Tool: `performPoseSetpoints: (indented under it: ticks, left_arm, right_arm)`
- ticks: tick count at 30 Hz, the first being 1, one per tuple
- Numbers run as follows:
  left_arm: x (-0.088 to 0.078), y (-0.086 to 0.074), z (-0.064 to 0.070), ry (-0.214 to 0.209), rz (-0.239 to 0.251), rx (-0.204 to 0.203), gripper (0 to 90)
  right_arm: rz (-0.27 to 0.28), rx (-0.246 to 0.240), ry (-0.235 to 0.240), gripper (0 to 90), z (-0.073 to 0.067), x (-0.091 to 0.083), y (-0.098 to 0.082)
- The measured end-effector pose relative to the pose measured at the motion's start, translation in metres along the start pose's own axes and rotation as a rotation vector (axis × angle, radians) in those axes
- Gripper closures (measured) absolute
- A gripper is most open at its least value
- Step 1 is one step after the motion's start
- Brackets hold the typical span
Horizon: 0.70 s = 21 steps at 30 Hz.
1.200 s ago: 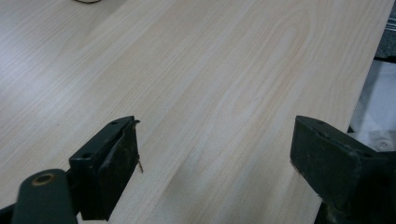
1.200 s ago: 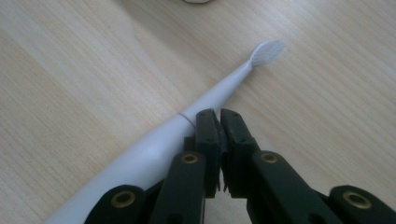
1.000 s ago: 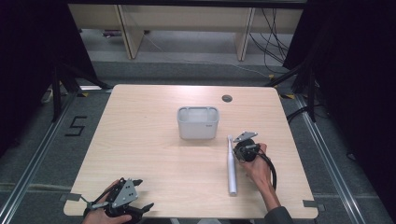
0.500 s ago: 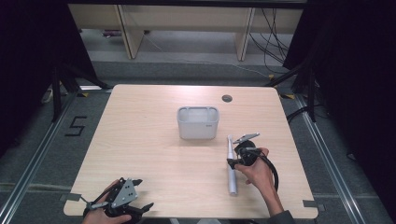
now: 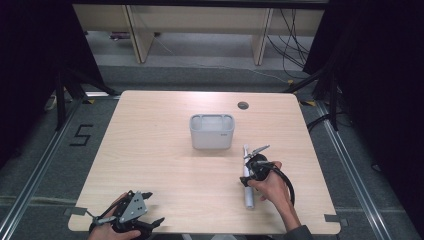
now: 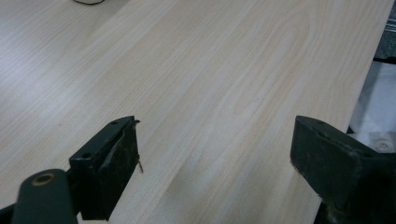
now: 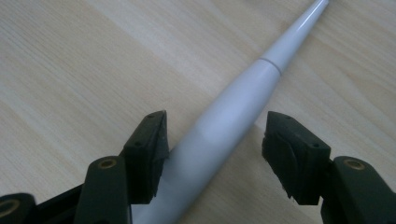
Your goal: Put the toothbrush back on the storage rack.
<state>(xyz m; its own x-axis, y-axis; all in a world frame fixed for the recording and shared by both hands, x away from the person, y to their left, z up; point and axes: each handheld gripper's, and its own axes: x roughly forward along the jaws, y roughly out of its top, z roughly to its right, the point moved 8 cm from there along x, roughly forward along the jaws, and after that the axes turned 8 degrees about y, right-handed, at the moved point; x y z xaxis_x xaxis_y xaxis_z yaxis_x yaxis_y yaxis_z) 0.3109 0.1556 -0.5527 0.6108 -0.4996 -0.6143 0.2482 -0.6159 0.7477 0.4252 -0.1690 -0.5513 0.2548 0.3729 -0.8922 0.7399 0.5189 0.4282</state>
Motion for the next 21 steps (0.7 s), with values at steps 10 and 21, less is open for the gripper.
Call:
performPoseSetpoints:
  ticks: [10,21]
  left_arm:
    - [-0.0003,-0.0004,0.0006,-0.005,-0.005,0.001,14.8]
    - [0.0004,-0.0007,0.0002,0.004,-0.006,0.005,14.8]
  right_arm:
    - [-0.073,-0.036,0.005,54.6,0.0043,0.0013,-0.0056]
    - [-0.128,-0.058,-0.002,64.6,0.0034,-0.0004,-0.0069]
